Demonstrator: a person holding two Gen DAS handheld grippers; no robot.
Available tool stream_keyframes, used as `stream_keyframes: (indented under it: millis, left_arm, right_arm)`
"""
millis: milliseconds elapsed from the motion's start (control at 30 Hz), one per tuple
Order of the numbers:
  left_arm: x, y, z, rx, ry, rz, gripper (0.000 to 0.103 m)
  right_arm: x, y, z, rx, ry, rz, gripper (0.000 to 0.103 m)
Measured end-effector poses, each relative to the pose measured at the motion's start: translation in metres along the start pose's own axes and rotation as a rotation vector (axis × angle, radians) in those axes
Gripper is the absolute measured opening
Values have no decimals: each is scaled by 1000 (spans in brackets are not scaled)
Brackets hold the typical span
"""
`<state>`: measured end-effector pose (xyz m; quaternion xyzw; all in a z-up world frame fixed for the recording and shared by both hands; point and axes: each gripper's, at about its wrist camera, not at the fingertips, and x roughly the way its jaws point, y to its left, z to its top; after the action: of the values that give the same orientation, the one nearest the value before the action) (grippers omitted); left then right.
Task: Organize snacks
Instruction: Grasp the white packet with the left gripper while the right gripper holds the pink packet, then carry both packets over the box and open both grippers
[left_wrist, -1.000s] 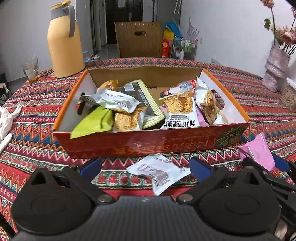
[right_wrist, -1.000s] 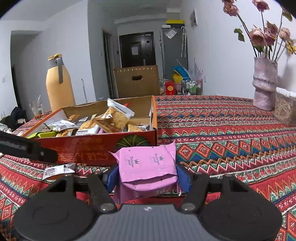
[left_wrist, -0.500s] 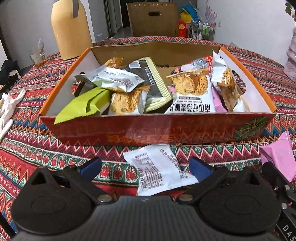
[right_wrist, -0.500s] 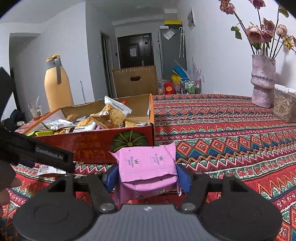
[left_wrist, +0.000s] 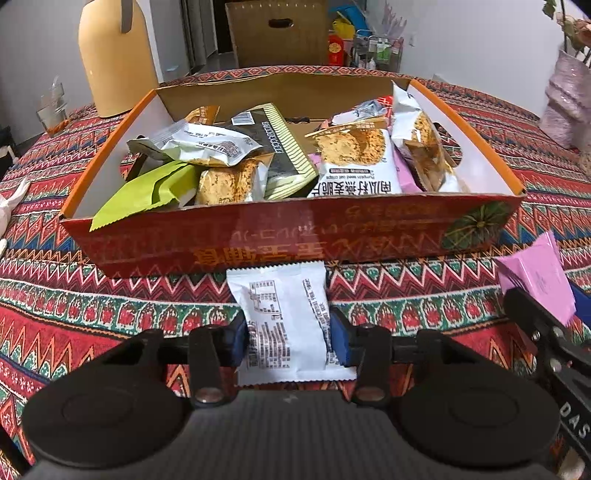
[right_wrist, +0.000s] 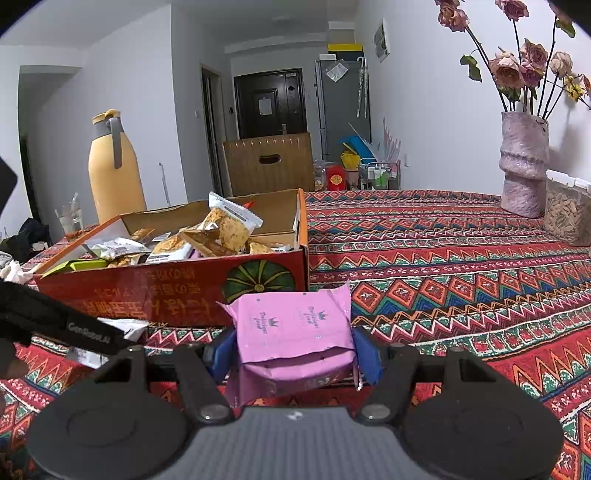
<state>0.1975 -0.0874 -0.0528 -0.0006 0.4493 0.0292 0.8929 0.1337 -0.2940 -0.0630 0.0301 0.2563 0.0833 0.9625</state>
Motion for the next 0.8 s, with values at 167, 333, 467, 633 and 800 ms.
stream_keyframes:
  millis: [167, 333, 467, 633, 800]
  left_arm:
    - [-6, 4, -6, 7, -8, -14, 43]
    - [-21, 9, -12, 15, -33, -43, 43]
    - [-42, 13, -13, 32, -83, -74, 43]
    - [-65, 19, -6, 24, -154, -91, 43]
    - [-78, 28, 9, 9, -214, -95, 43]
  right_arm:
    - [-1, 1, 0, -1, -7, -1, 66]
    - [-4, 3, 0, -9, -26, 3, 66]
    - [-10, 8, 3, -30, -50, 7, 66]
    - [-21, 16, 17, -33, -90, 25, 66]
    - [-22, 30, 37, -59, -126, 37, 66]
